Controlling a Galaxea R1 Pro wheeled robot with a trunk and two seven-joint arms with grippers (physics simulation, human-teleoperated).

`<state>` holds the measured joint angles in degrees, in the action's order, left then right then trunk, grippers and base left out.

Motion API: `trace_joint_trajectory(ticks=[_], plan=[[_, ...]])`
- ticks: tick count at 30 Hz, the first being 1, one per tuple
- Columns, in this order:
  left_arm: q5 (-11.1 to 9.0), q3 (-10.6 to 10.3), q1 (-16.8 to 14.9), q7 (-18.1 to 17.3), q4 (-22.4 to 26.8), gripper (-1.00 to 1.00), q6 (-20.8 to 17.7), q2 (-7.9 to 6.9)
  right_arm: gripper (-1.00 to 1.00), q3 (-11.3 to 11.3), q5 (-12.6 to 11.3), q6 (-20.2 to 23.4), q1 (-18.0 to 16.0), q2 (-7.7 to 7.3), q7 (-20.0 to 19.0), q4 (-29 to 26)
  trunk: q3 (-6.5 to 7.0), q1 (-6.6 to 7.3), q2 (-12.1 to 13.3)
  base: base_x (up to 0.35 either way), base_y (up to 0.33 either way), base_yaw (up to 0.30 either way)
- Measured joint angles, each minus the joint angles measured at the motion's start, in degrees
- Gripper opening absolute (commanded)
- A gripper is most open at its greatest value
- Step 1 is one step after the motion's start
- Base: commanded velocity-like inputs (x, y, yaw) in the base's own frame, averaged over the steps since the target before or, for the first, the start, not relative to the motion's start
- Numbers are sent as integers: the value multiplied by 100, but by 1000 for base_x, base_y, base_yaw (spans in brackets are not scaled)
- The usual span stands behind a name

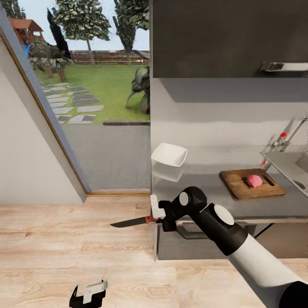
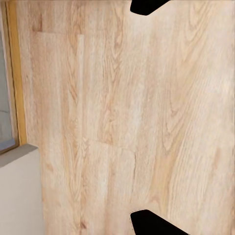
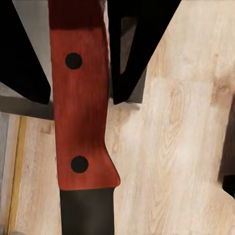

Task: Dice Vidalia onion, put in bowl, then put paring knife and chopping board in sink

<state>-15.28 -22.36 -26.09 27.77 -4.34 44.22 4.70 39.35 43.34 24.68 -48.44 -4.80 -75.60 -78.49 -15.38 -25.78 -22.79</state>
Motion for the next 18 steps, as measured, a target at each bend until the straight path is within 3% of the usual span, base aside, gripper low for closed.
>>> trace_joint_trajectory(ticks=[18], plan=[[0, 0, 0, 0, 0, 100, -1, 0, -100, 33, 92, 157, 4, -1, 78, 116, 0, 0, 0, -331, 0, 0]])
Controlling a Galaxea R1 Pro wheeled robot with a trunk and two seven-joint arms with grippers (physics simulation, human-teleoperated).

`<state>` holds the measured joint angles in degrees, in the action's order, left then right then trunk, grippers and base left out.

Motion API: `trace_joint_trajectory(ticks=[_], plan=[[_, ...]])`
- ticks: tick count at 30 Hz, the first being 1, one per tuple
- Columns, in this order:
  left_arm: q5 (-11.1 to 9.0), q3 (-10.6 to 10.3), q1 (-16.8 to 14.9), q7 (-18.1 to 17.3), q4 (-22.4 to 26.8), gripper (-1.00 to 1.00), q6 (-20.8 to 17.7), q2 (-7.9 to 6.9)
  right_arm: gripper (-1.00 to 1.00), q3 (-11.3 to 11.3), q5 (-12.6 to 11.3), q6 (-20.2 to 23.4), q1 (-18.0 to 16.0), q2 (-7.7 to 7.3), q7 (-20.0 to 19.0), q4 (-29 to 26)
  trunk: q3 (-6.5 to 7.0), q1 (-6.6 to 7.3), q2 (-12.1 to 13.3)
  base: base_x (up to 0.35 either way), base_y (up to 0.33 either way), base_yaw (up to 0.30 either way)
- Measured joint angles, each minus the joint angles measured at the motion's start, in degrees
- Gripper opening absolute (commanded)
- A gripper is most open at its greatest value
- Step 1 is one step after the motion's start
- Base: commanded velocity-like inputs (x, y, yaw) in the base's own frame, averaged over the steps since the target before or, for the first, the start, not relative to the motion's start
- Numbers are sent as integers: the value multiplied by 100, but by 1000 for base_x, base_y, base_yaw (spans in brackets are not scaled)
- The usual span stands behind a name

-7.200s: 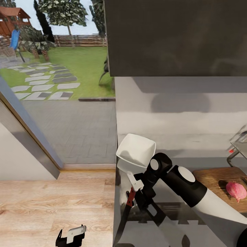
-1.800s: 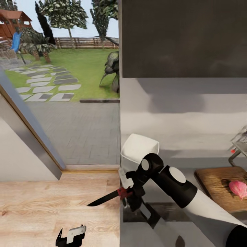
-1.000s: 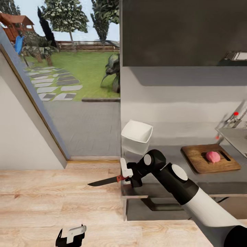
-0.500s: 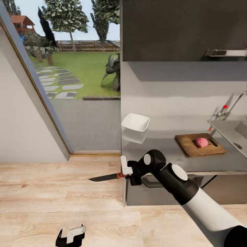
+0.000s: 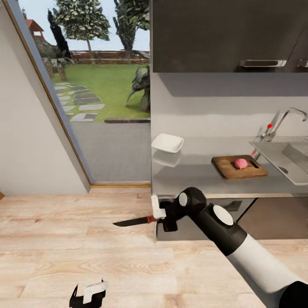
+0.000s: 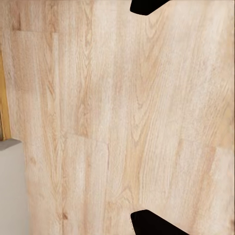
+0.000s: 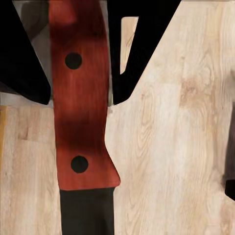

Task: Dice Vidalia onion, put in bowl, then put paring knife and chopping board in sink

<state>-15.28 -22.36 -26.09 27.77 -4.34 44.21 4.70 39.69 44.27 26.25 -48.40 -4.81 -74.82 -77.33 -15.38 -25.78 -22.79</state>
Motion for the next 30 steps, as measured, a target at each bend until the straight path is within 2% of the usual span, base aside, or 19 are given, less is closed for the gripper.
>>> trace_joint_trajectory(ticks=[1, 3, 6, 7, 9, 10, 11, 13, 14, 15, 17, 18, 19, 21, 26, 28, 29, 30], plan=[[2, 0, 0, -1, 0, 100, -1, -1, -100, 15, -2, -4, 5, 45, 169, 389, -1, -1, 0, -295, 0, 0], [2, 0, 0, -1, 0, 100, -1, -1, -100, 21, -12, -28, 10, 127, 366, 817, 0, 0, -1, -235, 0, 0], [3, 0, 0, -2, 0, 100, -2, 3, -100, 22, -21, -284, 34, 401, 907, 1997, -1, 1, -2, -96, 0, 0], [3, 0, 0, -2, 0, 100, -1, 5, -100, 27, -29, -397, 39, 459, 1028, 2235, -1, 2, -1, -44, 0, 0], [2, 0, 0, -1, 0, 100, -1, 7, -100, 31, -37, -840, 51, 642, 1411, 2940, -1, 3, -1, -29, 0, 0], [2, 0, 0, -1, 0, 100, -2, 7, -100, 27, -40, -1161, 56, 752, 1681, 3421, -1, 3, -1, -11, 0, 0], [2, 0, 0, -1, 0, 100, -1, 8, -100, 15, -75, -1625, 61, 888, 2104, 4147, -2, 3, -1, -7, 0, 0], [2, 0, 0, -1, 0, 100, 0, 8, -100, -15, -307, -2199, 63, 1024, 2697, 5156, -2, 3, -1, -3, 0, 0], [3, -1, 0, -1, 0, 100, -5, 11, -100, -8, -906, -2736, 63, 1085, 3254, 5932, -2, 4, -2, -1, 0, 0], [3, -1, 0, -1, 0, 100, -5, 13, -100, -6, -1253, -3004, 65, 1094, 3483, 6341, -2, 3, -1, 0, 0, 0], [2, 0, 0, -1, 0, 100, -7, 15, -100, 6, -1932, -3509, 64, 1087, 3798, 6944, -1, 3, -2, 0, 0, 0], [2, 0, 0, -1, 0, 100, -8, 16, -100, 17, -2375, -3786, 70, 1055, 3917, 7258, -2, 3, -2, 0, 0, 0], [3, 0, 0, -1, 0, 100, -8, 17, -100, 8, -2645, -3927, 85, 1013, 3967, 7390, -1, 3, -2, 0, 0, 0], [2, 0, 0, 0, 1, 100, -8, 17, -100, 40, -2987, -4110, 269, 901, 4021, 7522, -2, 3, -2, 0, 0, 0], [2, 0, 0, 0, 1, 100, -8, 17, -100, 45, -3612, -4843, 1151, 546, 4296, 7613, -2, 4, -2, 0, 0, 0], [2, 1, 0, -1, 1, 100, -8, 14, -100, 28, -4012, -5199, 1504, 391, 4398, 7628, -2, 4, -2, 0, 0, 0], [2, 0, 0, -1, 1, 100, -8, 11, -100, 5, -4352, -5433, 1741, 282, 4450, 7630, -2, 4, -2, 0, 0, 0], [2, 0, 0, -1, 1, 100, -8, 10, -100, -11, -4591, -5582, 1922, 209, 4484, 7629, -2, 4, -2, 0, 0, 0]])
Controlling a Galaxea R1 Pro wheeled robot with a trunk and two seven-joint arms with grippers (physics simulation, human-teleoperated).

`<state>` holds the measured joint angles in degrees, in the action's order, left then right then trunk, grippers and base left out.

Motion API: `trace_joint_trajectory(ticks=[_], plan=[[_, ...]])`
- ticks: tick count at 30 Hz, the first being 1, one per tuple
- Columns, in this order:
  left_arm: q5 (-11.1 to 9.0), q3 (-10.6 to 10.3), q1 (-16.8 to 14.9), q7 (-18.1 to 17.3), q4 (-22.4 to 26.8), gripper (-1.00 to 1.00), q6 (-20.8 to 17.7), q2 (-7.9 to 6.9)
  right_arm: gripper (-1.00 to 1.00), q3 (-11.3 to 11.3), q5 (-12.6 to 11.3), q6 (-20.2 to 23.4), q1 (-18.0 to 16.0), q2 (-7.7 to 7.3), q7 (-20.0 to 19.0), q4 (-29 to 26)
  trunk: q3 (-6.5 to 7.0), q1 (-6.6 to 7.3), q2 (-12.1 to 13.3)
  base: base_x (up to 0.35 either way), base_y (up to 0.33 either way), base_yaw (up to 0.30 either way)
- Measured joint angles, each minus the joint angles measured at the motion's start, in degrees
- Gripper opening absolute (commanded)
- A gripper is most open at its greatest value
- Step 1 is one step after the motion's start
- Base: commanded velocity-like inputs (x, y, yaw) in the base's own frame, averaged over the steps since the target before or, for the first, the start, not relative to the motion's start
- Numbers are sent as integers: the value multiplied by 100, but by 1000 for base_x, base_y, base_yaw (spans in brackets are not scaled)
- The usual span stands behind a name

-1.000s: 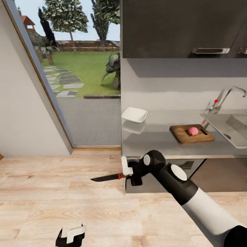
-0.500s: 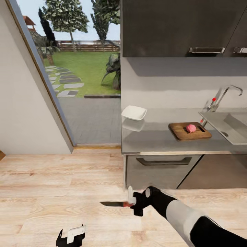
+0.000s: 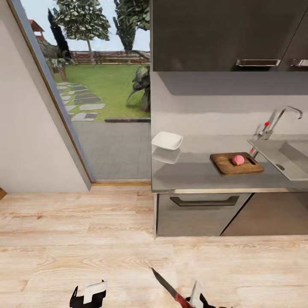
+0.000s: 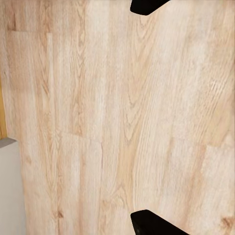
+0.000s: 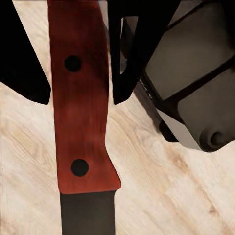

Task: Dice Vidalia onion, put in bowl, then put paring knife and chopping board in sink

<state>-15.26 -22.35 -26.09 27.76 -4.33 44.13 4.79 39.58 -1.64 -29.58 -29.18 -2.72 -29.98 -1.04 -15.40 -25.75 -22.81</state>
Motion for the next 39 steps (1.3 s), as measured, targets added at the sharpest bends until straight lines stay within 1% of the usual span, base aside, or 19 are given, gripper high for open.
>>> trace_joint_trajectory(ticks=[1, 2, 3, 4, 5, 6, 8, 9, 11, 12, 13, 15, 16, 17, 21, 22, 24, 27, 39], plan=[[0, 0, 0, 0, 0, 100, 0, -1, -100, -18, -238, -123, 172, -75, 31, -1, 0, 0, 0, 0, 0, 0], [0, 0, 0, 0, 0, 100, -1, -1, -100, -44, -370, -179, 261, -111, 51, -1, 1, 0, 0, 0, 0, 0], [1, -1, 0, 0, -1, 100, -1, -1, -100, -60, -383, -179, 264, -111, 52, -2, 1, -1, 0, 0, 0, 0], [0, 0, 0, 0, 0, 100, 0, -1, -100, -35, -703, -313, 442, -185, 80, 0, 0, 0, 0, 0, 0, 0], [0, -1, 0, 0, 0, 100, 0, 1, -100, -45, -900, -388, 542, -222, 95, 2, 1, 0, 0, 0, 0, 0], [0, -1, 0, 2, 0, 100, 0, 2, -100, -44, -1200, -521, 774, -306, 119, 2, 0, 0, 0, 0, 0, 0], [-1, 7, 0, 4, 0, 100, 0, -9, -100, -134, -1255, -611, 1000, -363, 148, 0, 1, 0, 0, 0, 0, 0], [-7, 16, 0, 7, -1, 100, 2, -58, -100, -526, -1266, -615, 1094, -387, 160, 3, 1, 0, 0, 0, 0, 0], [-2, 11, 0, 7, -1, 100, 0, -92, -100, -838, -1257, -595, 1121, -392, 163, 3, 1, -1, 0, 0, 0, 0], [-5, 14, 0, 8, -1, 100, 1, -129, -100, -1491, -1211, -546, 1141, -407, 174, 2, 1, -1, 0, 0, 0, 0], [-1, 10, 0, 8, -1, 100, 0, -141, -100, -1716, -1185, -539, 1146, -417, 189, 3, 1, -1, 0, 0, 0, 0], [-3, 10, 0, 8, -1, 100, 0, -167, -100, -2527, -1213, -516, 1156, -479, 405, 2, 1, -1, 0, 0, 0, 0], [-2, 10, 0, 8, -1, 100, 0, -177, -100, -3001, -1254, -505, 1160, -510, 780, -1, 1, -1, 0, 0, 0, 0], [0, 9, 0, 8, -1, 100, -1, -180, -100, -3097, -1242, -508, 1162, -507, 1041, -4, 1, -1, 0, 0, 0, 0], [0, 9, 0, 8, -1, 100, -1, -184, -100, -3310, -1374, -505, 1164, -467, 1898, -31, 1, -1, 0, 0, 0, 0], [0, 8, 0, 8, -1, 100, -1, -185, -100, -3343, -1474, -503, 1164, -463, 2000, -36, 1, -1, 0, 0, 0, 0], [0, 8, 0, 9, -1, 100, -1, -186, -100, -3396, -1908, -497, 1165, -447, 2132, -41, 1, -1, 0, 0, 0, 0], [-1, 8, 0, 8, -1, 100, -1, -183, -100, -3398, -2236, -493, 1165, -439, 2173, -45, 1, -1, 0, 0, 0, 0], [0, 8, 0, 9, -1, 100, -1, -186, -100, -3397, -2305, -504, 1165, -429, 2181, -47, 1, -1, 0, 0, 0, 0]])
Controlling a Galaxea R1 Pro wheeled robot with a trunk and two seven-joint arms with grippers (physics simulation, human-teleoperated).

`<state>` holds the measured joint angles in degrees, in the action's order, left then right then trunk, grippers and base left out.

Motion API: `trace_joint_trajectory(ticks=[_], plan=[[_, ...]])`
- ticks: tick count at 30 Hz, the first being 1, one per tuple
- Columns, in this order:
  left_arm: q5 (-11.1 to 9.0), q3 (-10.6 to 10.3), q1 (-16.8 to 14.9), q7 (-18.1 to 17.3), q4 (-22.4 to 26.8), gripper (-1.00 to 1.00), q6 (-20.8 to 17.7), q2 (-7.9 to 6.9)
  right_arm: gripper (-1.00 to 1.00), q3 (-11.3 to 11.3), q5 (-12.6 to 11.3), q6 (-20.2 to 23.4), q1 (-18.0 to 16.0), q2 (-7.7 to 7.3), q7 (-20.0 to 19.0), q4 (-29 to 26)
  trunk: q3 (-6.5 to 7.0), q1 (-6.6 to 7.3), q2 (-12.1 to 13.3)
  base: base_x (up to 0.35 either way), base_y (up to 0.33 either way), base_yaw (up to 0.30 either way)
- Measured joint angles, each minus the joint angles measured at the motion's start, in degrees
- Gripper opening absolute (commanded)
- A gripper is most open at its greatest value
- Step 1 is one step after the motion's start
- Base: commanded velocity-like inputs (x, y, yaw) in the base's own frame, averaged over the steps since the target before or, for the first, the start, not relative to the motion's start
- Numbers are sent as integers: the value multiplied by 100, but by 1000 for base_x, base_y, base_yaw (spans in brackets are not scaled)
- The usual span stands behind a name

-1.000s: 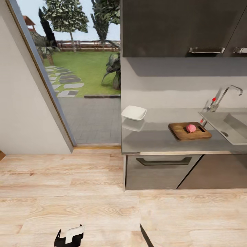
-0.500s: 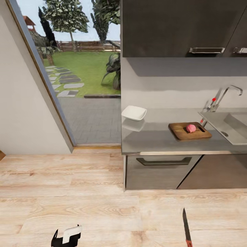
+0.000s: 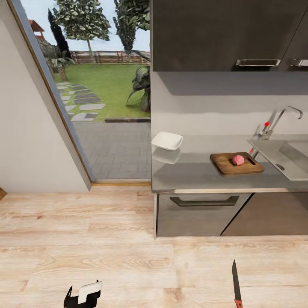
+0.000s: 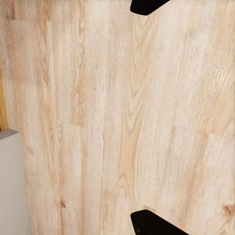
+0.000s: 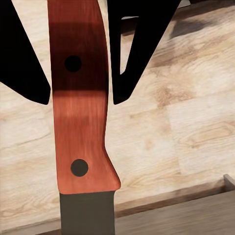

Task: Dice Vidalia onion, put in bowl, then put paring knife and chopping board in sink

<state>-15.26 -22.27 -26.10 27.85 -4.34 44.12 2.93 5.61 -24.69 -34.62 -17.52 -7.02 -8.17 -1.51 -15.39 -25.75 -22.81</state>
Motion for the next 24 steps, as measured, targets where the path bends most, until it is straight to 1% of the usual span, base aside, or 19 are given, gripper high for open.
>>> trace_joint_trajectory(ticks=[24], plan=[[0, 0, 0, 0, 0, 100, 0, 1, -100, 0, 19, -6, 6, -2, 0, -5, 0, 0, 0, 0, 0, 0]])
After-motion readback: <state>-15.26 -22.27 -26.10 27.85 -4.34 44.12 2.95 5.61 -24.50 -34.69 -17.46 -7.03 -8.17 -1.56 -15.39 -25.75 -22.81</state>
